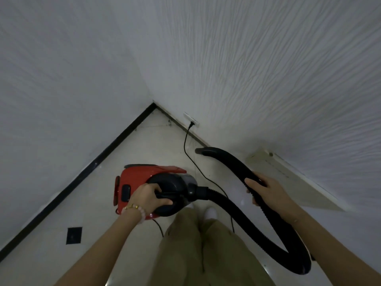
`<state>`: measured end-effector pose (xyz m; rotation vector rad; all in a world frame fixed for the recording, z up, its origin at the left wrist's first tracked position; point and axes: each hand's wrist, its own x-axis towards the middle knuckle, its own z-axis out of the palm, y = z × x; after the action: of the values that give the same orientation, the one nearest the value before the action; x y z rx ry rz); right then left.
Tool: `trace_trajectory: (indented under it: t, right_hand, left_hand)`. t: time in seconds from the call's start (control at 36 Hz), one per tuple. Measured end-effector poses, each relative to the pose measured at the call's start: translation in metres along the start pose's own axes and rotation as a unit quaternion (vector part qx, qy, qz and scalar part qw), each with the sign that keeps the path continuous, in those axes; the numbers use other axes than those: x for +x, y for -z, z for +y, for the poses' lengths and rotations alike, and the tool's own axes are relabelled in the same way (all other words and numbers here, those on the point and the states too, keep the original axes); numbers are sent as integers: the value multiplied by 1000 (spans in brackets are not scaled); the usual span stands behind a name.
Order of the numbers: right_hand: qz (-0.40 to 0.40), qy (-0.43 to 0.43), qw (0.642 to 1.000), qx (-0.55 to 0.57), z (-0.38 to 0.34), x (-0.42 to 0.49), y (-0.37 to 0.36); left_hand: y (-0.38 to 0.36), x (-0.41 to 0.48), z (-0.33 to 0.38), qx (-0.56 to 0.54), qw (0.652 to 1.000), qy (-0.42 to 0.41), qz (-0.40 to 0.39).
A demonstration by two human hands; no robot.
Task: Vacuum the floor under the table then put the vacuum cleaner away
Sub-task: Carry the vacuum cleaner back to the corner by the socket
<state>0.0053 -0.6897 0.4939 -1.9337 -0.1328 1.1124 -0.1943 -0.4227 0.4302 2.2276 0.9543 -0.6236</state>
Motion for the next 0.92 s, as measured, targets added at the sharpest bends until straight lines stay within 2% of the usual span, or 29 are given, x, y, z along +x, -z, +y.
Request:
trace_trajectory:
  t: [0.28,0.47,0.72,0.92]
  right_hand:
    - [-3,11,1000,-12,-20,11,-14]
    - [10,6,1000,8,-56,38,-65]
    - [39,-16,997,58,-103,80,-166]
    - [45,-35,996,68,-121,130,-206]
  left_hand:
    - [25,10,-24,5,1000,-6,15]
    - [68,53,-70,23,1000,-11,0]
    - [126,135,-135,64,994,-77,-46]
    - [145,212,-155,143,979,-99,-110]
